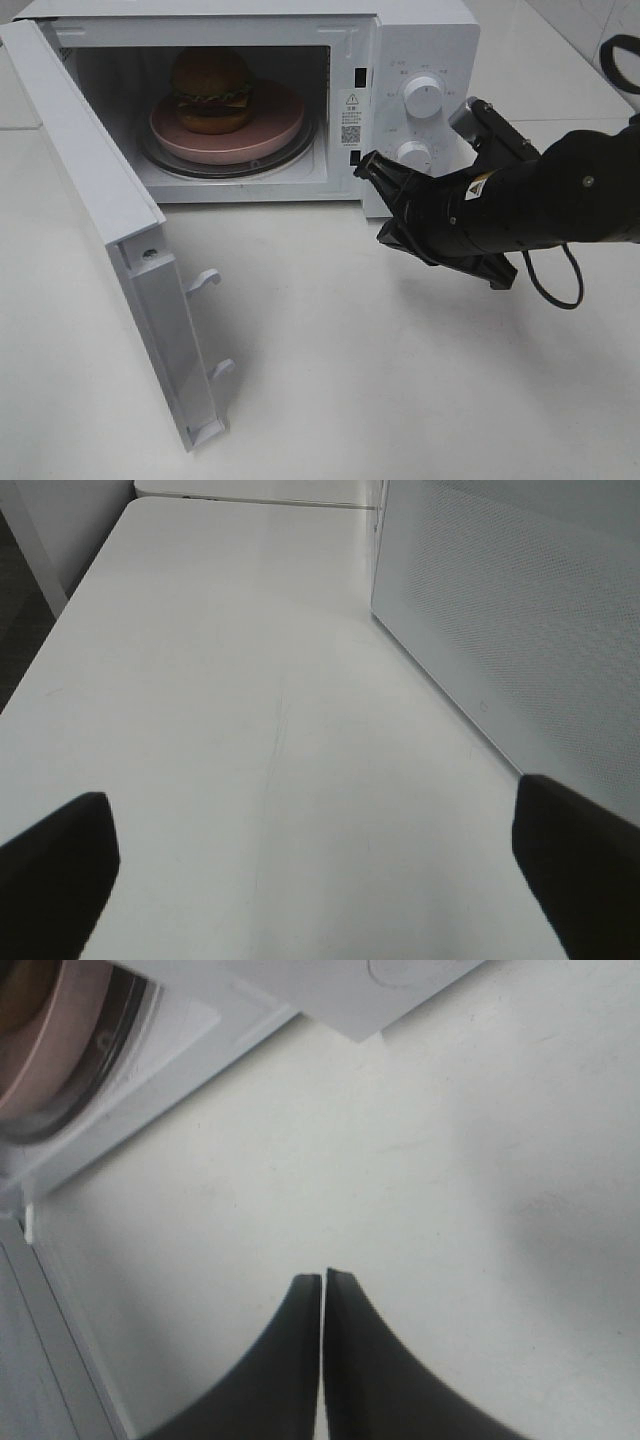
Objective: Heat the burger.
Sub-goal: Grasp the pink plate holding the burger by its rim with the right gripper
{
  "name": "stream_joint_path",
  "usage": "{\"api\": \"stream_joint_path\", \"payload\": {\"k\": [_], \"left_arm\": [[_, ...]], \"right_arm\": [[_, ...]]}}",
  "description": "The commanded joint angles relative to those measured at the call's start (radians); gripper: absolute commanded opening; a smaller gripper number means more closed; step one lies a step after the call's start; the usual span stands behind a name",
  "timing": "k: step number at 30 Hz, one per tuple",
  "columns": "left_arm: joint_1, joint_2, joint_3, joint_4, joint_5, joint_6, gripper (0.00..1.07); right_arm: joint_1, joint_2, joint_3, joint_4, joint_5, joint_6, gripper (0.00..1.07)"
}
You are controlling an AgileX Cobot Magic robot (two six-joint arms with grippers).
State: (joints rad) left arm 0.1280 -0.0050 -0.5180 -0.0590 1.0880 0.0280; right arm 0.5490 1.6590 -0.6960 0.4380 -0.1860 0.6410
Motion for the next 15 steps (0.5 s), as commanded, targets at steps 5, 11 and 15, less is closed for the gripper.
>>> {"api": "stream_joint_path", "payload": {"k": [5,11,15], "left_arm": [[0.005,-0.006,0.0,0.001,-0.015,-0.006,1.01],[0.005,-0.006,0.0,0.001,-0.015,-0.005,1.01],[0.005,-0.006,0.0,0.001,-0.015,-0.004,1.01]], "right_arm": [[-0.001,-0.103,-0.019,-0.123,0.243,-0.182,0.04],[-0.001,-0.138,-0.094,-0.165,0.481,-0.372,0.05],[-0.001,-0.14,-0.141,-0.167,0.601,-0.483,0.06]]}}
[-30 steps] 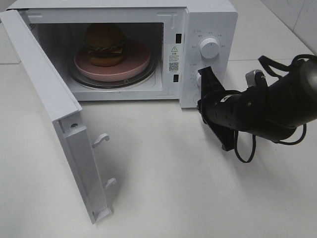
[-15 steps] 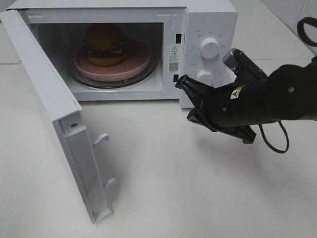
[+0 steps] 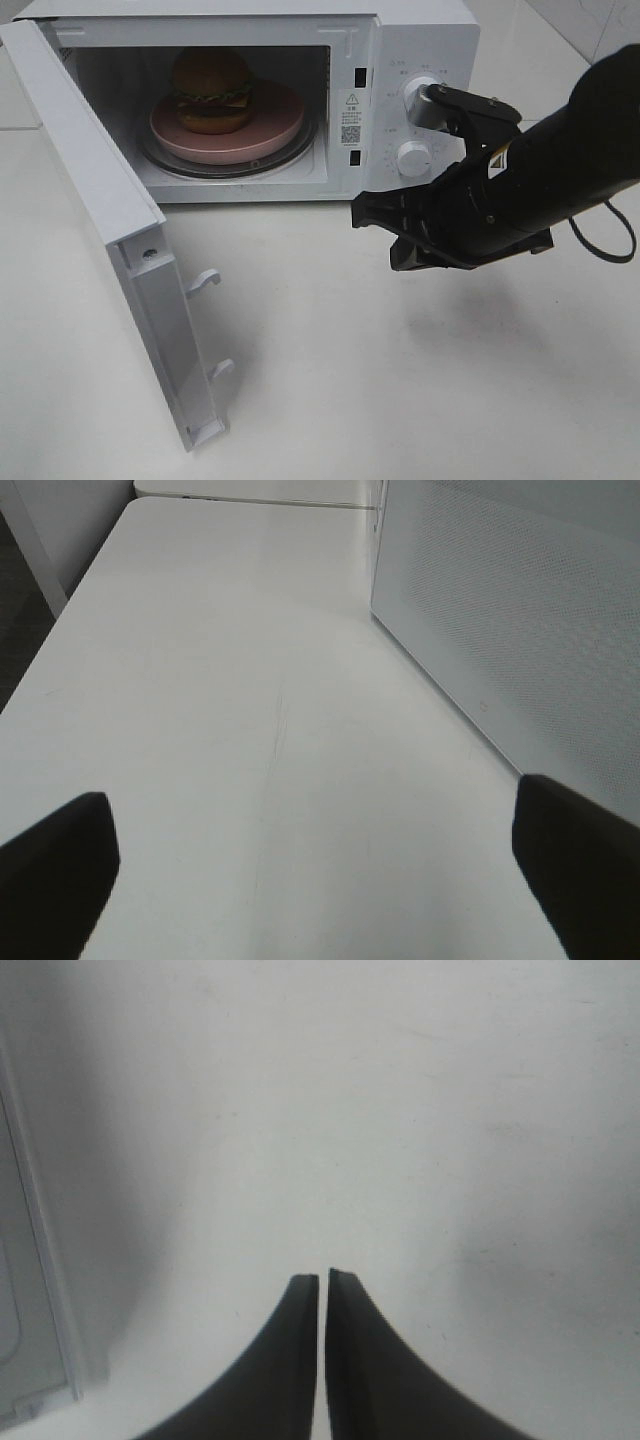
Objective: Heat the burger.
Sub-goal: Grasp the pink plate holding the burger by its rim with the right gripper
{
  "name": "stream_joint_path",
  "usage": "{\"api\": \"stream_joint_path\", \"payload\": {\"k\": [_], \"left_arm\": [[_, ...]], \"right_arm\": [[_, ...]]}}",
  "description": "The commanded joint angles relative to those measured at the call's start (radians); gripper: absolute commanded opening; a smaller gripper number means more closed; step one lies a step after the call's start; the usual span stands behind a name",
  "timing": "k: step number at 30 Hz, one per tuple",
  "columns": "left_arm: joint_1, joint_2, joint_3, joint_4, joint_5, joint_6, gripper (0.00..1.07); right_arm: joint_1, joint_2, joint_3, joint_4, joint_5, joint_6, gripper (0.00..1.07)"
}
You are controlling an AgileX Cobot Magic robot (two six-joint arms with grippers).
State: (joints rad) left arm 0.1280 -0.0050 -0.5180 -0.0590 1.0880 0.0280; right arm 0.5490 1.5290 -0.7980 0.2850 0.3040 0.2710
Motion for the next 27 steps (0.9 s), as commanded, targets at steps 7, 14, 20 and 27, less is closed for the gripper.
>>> {"api": "stream_joint_path", "payload": {"k": [7,14,20,27], "left_arm": [[0.005,-0.006,0.0,0.001,-0.015,-0.005,1.01],[0.005,-0.006,0.0,0.001,-0.015,-0.005,1.01],[0.005,-0.006,0.0,0.001,-0.015,-0.005,1.01],[0.005,-0.006,0.0,0.001,-0.015,-0.005,1.01]], "right_arm": [[-0.001,-0.009,-0.131,-0.015,0.323,-0.456,0.07],[-0.001,-0.009,-0.191,-0.068,0.434,-0.74,0.09],[-0.001,-0.009,-0.253,-0.149,0.534,-1.017,0.16],[-0.001,-0.009,-0.271,-0.194,0.547,-1.257,0.29]]}}
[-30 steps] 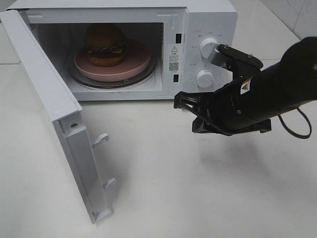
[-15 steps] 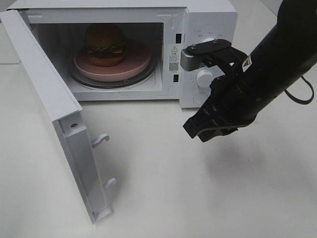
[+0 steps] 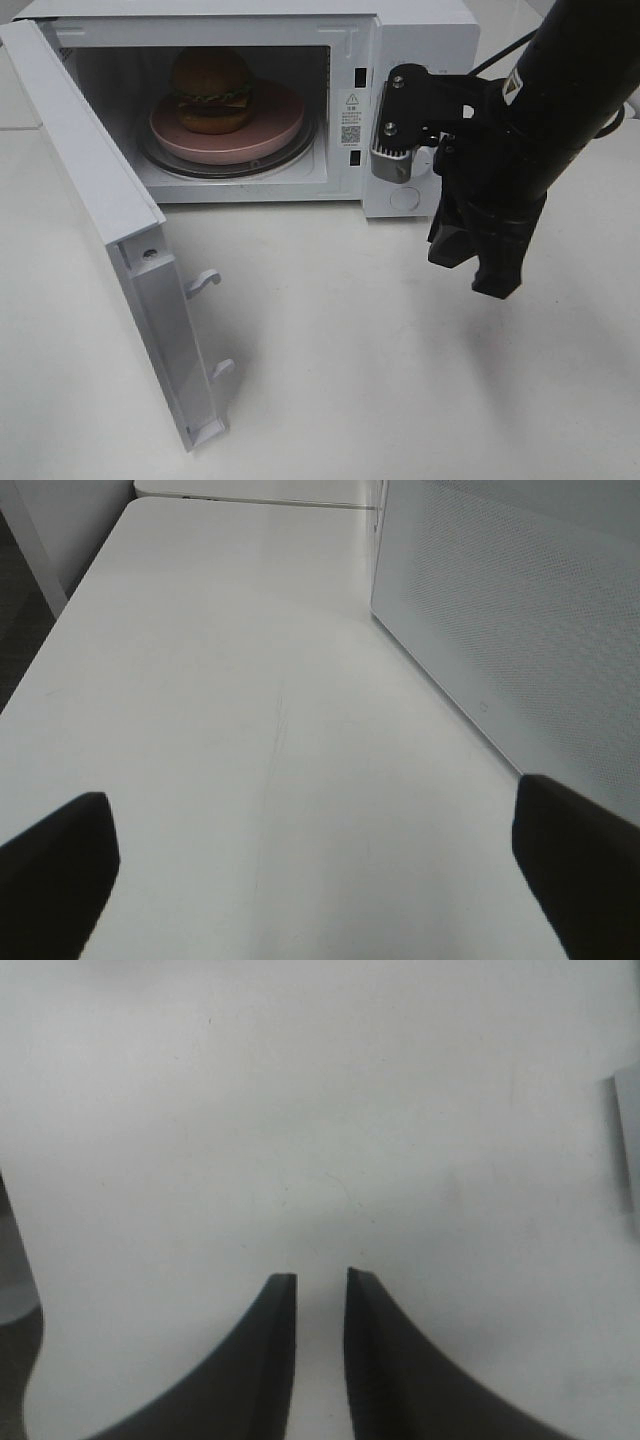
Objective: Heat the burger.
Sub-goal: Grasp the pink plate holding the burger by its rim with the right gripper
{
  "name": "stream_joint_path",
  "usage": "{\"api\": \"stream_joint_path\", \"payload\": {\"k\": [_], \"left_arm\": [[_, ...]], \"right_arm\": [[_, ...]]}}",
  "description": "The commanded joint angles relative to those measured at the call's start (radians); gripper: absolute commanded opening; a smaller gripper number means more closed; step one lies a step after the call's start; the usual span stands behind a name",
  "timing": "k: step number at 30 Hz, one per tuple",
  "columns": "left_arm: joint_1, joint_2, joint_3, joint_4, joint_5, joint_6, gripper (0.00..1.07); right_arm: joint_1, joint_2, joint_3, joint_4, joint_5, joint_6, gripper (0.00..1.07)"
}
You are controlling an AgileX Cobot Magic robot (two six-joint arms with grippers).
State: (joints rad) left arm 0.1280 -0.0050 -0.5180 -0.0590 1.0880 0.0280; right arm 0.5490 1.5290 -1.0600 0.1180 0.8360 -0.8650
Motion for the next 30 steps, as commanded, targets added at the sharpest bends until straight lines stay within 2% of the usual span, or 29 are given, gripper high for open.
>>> {"api": "stream_joint_path", "payload": {"k": [1,2,3,4,5,6,7,8,9,10,11,14,25,30], "left_arm": [[0.005,-0.006,0.0,0.001,-0.015,-0.005,1.01],[0.005,-0.006,0.0,0.001,-0.015,-0.005,1.01],[0.005,-0.006,0.0,0.001,-0.015,-0.005,1.01],[0.005,-0.006,0.0,0.001,-0.015,-0.005,1.01],[0.005,-0.006,0.0,0.001,-0.015,-0.005,1.01],[0.005,-0.006,0.0,0.001,-0.015,-0.005,1.01],[0.005,-0.006,0.0,0.001,-0.015,-0.005,1.01],[0.005,-0.006,0.0,0.001,-0.015,-0.005,1.01],[0.005,-0.006,0.0,0.001,-0.015,-0.005,1.01],[0.005,-0.006,0.0,0.001,-0.015,-0.005,1.01],[0.005,-0.006,0.0,0.001,-0.015,-0.005,1.01],[0.005,-0.006,0.0,0.001,-0.015,-0.005,1.01],[0.005,-0.006,0.0,0.001,-0.015,-0.005,1.01],[0.005,-0.006,0.0,0.001,-0.015,-0.005,1.01]], "right_arm": [[-0.001,-0.009,-0.009,-0.037,0.015,-0.146,0.32],[-0.001,-0.009,-0.009,-0.059,0.011,-0.183,0.4],[-0.001,-0.009,-0.009,-0.059,0.011,-0.183,0.4],[-0.001,-0.009,-0.009,-0.068,0.002,-0.188,0.45],[-0.001,-0.009,-0.009,-0.085,-0.016,-0.189,0.54],[-0.001,-0.009,-0.009,-0.085,-0.016,-0.189,0.54],[-0.001,-0.009,-0.009,-0.096,-0.031,-0.189,0.6],[0.0,-0.009,-0.009,-0.118,-0.045,-0.189,0.72],[0.0,-0.009,-0.009,-0.118,-0.045,-0.189,0.72],[0.0,-0.009,-0.009,-0.126,-0.052,-0.189,0.78],[0.001,-0.008,-0.009,-0.144,-0.067,-0.189,0.89],[0.001,-0.008,-0.009,-0.169,-0.102,-0.189,0.96],[0.052,0.017,-0.015,-0.271,-0.275,-0.228,0.94],[0.082,0.079,-0.062,-0.286,-0.294,-0.234,0.93]]}}
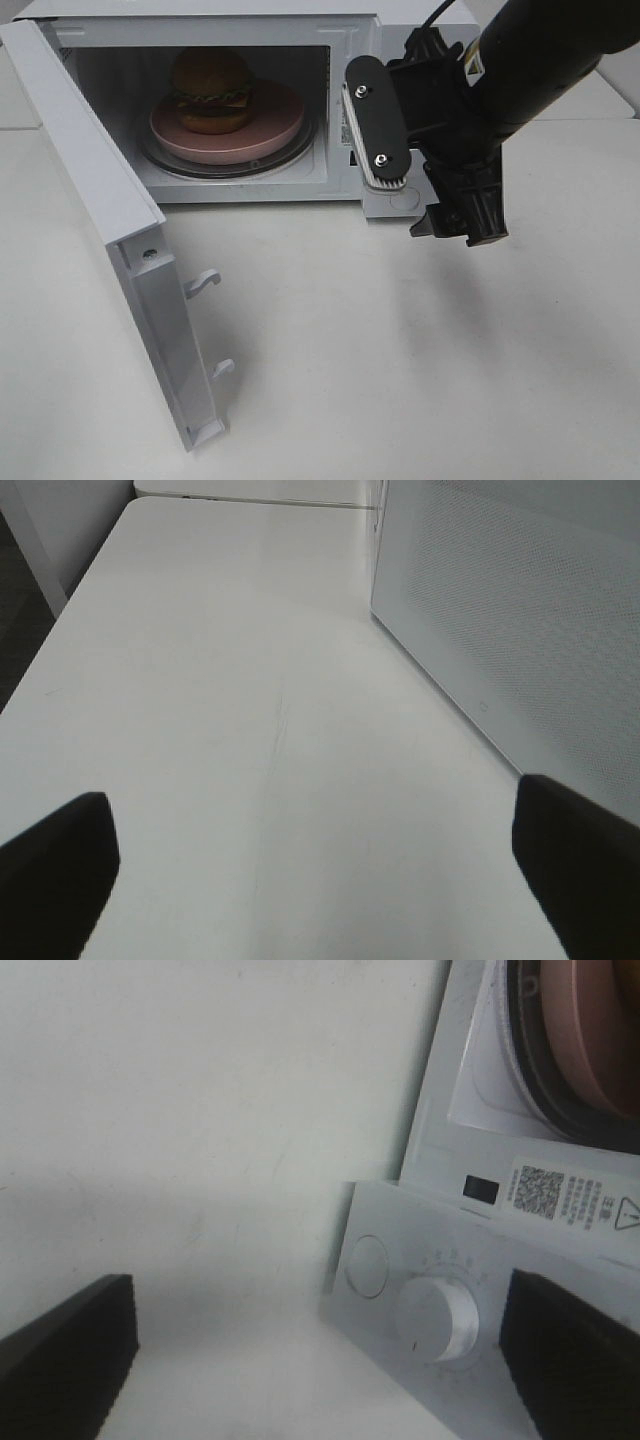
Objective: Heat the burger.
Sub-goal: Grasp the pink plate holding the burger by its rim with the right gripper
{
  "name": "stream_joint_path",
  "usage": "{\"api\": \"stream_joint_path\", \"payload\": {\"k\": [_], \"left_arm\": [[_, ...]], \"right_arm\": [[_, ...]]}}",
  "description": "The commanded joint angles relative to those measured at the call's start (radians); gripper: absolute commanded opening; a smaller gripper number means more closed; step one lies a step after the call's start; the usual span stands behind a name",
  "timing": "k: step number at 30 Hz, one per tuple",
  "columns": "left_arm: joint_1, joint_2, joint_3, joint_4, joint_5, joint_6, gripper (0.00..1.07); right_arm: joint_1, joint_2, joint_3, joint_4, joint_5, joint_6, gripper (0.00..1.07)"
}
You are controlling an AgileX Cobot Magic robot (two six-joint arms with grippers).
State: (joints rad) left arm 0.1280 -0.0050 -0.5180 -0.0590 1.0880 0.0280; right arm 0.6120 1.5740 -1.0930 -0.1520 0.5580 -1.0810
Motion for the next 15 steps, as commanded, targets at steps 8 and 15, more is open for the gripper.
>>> {"api": "stream_joint_path", "payload": {"k": [8,15], "left_arm": [[0.005,-0.006,0.0,0.001,-0.015,-0.005,1.01],[0.005,-0.006,0.0,0.001,-0.015,-0.005,1.01]], "right_arm": [[0.055,0.168,-0.165,-0.022,-0.062,-0.022,0.91],[0.055,0.255,-0.234,-0.022,-0.094,-0.022,0.9]]}}
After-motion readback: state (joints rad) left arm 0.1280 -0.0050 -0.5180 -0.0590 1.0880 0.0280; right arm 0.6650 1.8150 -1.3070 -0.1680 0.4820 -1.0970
